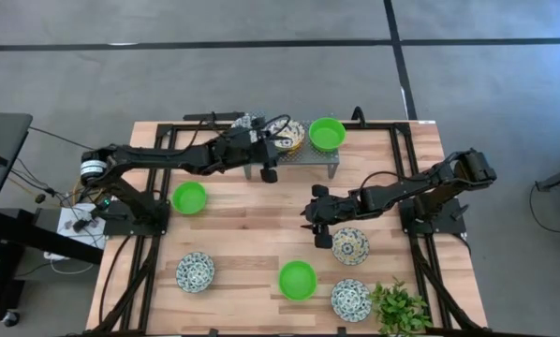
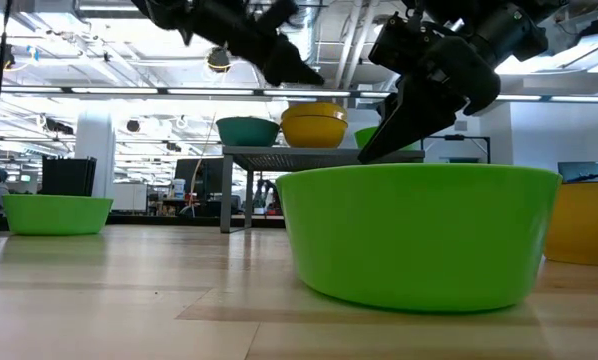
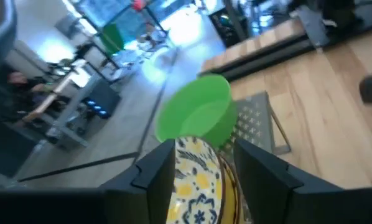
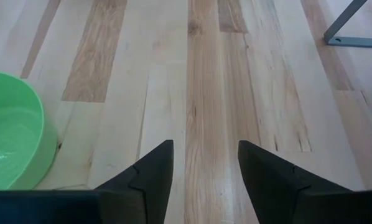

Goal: Pick & Place Mini bowls
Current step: Adjust the bowls on the shelf

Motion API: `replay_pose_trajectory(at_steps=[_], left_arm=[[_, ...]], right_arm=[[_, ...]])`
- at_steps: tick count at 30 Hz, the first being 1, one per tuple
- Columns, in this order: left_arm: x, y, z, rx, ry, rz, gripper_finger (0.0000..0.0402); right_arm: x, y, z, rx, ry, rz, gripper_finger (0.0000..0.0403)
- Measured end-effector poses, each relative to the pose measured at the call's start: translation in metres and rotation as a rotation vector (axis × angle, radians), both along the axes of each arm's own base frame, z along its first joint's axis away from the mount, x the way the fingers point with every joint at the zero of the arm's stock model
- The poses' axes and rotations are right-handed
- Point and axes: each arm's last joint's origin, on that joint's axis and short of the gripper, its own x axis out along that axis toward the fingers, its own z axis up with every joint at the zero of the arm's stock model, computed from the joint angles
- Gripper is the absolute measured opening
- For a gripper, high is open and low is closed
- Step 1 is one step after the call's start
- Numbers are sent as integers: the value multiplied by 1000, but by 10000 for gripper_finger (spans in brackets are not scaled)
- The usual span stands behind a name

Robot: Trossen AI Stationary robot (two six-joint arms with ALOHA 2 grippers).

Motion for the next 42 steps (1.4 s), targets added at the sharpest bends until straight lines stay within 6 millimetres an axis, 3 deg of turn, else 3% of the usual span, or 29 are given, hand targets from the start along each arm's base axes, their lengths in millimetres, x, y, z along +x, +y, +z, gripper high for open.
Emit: replay_pose_trajectory(at_steps=[6, 10, 18, 22, 30, 42], left_arm=[[-34, -20, 29, 67, 50, 271, 161], [-64, -22, 39, -13, 75, 402, 134], [-119, -12, 19, -106, 93, 606, 40], [-137, 4, 0, -166, 92, 693, 7], [-147, 47, -29, -309, 121, 758, 6], [-131, 86, -50, -268, 139, 722, 7]], right_arm=[[0, 0, 0, 13, 0, -12, 176], [0, 1, 0, 20, -2, -15, 175], [0, 1, 0, 20, -4, -14, 175], [0, 1, 0, 14, -4, -9, 173], [1, -4, 1, 11, -11, -21, 176], [2, -7, 1, -18, -10, -7, 176]])
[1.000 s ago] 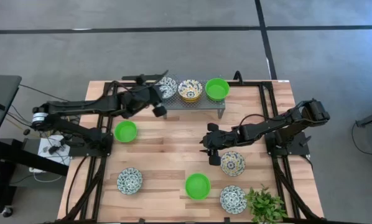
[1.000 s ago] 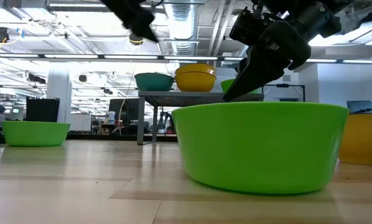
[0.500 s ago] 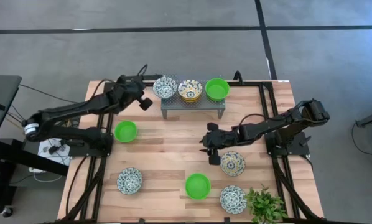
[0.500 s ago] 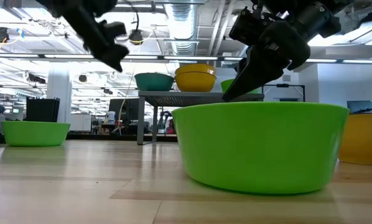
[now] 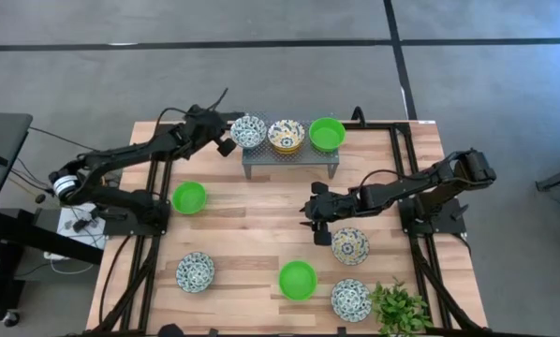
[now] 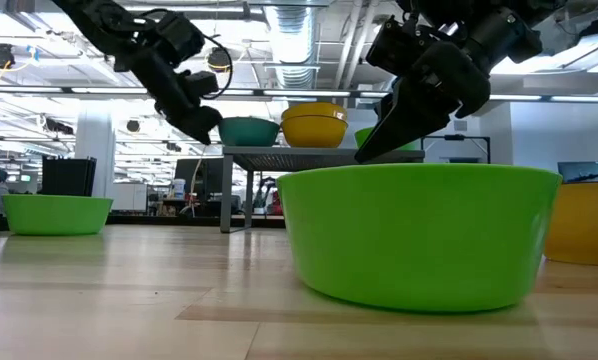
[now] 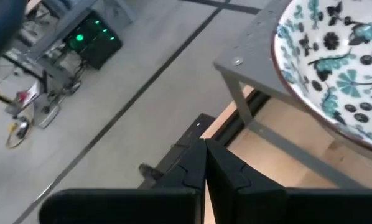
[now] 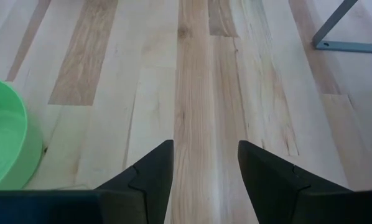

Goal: Pick & Place Mini bowls
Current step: Adjust the bowls on the shelf

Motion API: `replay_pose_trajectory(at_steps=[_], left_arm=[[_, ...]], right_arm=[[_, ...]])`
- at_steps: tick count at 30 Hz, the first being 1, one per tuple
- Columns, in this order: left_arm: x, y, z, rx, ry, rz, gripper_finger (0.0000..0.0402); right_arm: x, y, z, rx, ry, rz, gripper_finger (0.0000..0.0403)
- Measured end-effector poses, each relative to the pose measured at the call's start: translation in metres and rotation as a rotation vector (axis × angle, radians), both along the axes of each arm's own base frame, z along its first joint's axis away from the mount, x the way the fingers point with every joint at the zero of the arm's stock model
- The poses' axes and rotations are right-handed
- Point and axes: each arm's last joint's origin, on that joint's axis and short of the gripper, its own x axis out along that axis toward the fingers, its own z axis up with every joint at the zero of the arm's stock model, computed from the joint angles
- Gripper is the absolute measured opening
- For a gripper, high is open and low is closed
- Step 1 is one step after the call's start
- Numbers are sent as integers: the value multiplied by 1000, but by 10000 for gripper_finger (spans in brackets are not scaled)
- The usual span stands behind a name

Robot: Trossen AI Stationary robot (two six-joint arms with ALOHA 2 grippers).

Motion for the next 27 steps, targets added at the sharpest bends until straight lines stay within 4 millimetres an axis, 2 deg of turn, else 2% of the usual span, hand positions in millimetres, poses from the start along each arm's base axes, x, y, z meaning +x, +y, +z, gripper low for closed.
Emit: replay_pose_trajectory(at_steps=[15, 27], left_arm=[[6, -3, 0, -47, -38, -182, 6], [11, -10, 0, -44, -34, -223, 8]], right_arm=[[0, 1, 0, 0, 0, 2, 175], [1, -1, 2, -29, -24, -16, 174]])
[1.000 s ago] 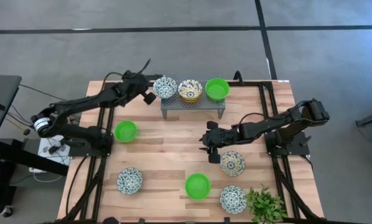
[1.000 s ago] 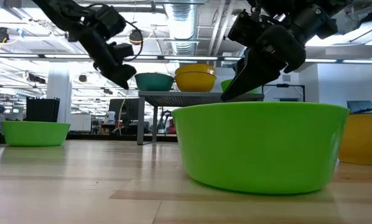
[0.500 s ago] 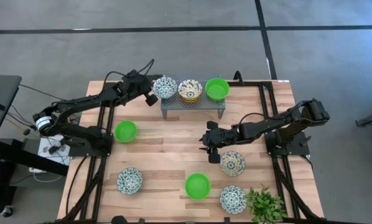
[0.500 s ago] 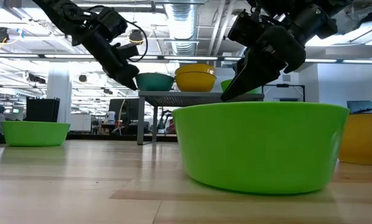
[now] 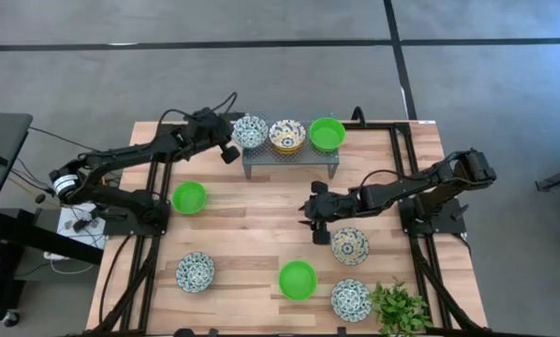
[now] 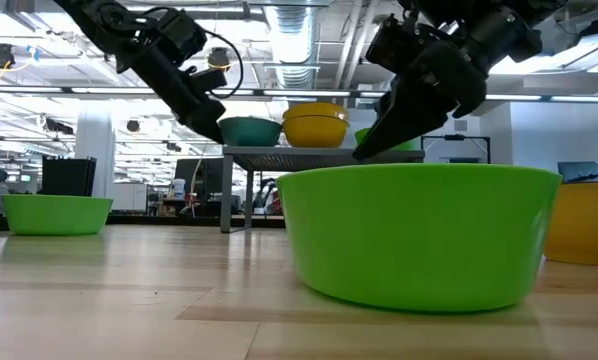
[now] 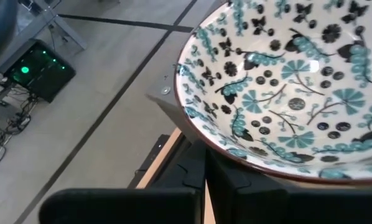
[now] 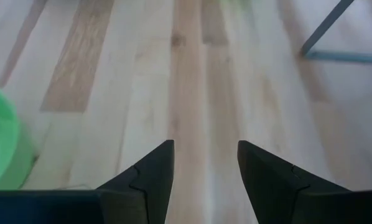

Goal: Pick & Place Mini bowls
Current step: Adjust the bowls on the shelf

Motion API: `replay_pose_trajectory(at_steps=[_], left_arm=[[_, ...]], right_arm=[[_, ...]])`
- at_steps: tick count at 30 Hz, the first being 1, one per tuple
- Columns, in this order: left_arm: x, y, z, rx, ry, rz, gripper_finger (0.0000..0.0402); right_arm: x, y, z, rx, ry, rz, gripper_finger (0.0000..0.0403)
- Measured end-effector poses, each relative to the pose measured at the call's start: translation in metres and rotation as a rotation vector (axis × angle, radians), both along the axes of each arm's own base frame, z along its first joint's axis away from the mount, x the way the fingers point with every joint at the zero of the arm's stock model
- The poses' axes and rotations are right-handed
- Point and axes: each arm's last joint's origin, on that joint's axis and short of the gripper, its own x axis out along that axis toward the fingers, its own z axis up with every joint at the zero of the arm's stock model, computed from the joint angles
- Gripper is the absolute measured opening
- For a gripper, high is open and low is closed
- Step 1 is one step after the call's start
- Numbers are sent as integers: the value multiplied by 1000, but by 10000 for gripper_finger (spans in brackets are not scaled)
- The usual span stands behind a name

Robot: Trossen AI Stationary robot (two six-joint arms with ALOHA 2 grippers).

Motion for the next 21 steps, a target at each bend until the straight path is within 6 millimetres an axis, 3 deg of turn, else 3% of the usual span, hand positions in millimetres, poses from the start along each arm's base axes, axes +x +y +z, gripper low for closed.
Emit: replay_pose_trajectory(at_steps=[7, 21], left_arm=[[2, -2, 1, 2, -7, -14, 6], [5, -5, 2, -20, -37, -81, 8]], right_arm=[[6, -1, 8, -60, -97, -15, 171], [5, -1, 7, -61, -89, -14, 171]])
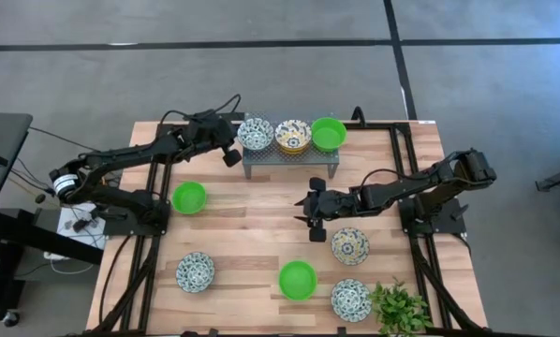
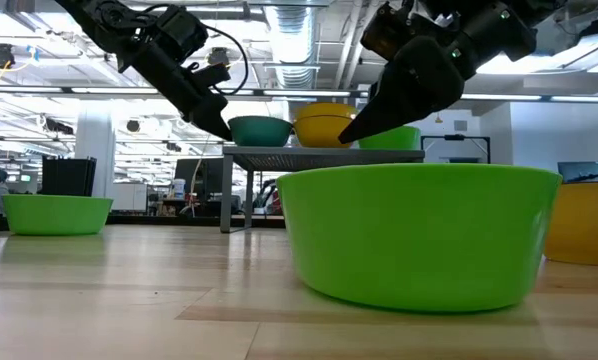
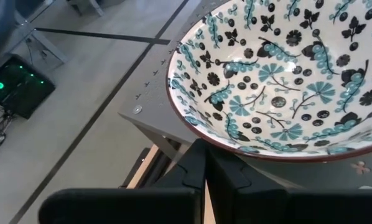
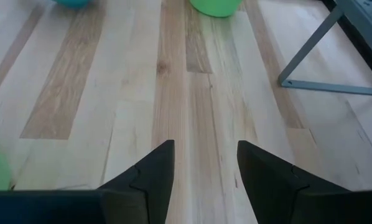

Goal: Pick & Place Mini bowls
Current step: Adjust the bowls on the shelf, then stack the top green bowl on the green bowl on the shelf

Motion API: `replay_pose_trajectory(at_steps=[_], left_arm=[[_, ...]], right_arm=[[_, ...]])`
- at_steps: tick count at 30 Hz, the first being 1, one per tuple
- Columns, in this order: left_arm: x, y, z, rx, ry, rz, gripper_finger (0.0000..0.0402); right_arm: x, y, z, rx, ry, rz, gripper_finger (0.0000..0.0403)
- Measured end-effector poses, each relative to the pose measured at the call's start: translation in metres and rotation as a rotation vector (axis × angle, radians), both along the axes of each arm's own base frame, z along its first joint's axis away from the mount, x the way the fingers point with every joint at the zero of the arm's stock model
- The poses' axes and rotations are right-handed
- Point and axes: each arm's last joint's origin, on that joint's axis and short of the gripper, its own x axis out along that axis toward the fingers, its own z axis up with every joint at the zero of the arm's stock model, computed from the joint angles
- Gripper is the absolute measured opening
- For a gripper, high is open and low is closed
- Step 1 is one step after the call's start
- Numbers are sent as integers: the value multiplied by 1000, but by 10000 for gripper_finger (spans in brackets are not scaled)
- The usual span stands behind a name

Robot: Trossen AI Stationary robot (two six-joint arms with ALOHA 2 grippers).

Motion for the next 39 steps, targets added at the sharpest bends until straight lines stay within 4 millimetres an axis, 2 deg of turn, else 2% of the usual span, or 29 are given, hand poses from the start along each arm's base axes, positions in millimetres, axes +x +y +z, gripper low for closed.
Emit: replay_pose_trajectory(at_steps=[13, 16, 19, 23, 28, 33, 39], left_arm=[[6, -9, 0, 2, 0, -39, 6], [6, -10, 1, 28, 12, 1, 7], [3, -10, 4, 67, 24, 73, 10], [-2, -17, 15, 65, -30, 80, 9], [-16, -42, 39, 49, -131, 77, 7], [-38, -80, 61, -8, -237, -25, 14], [-56, -119, 57, -207, -200, -148, 31]], right_arm=[[0, 0, 0, 0, 0, 0, 174], [0, 0, 0, 1, 1, 2, 173], [0, 0, 0, 2, 3, 3, 173], [-2, 0, -2, -1, 26, 3, 174], [-2, 0, -3, 26, 33, -17, 172], [-2, 1, -3, 46, 33, -30, 172], [-2, 1, -3, 92, 27, -50, 174]])
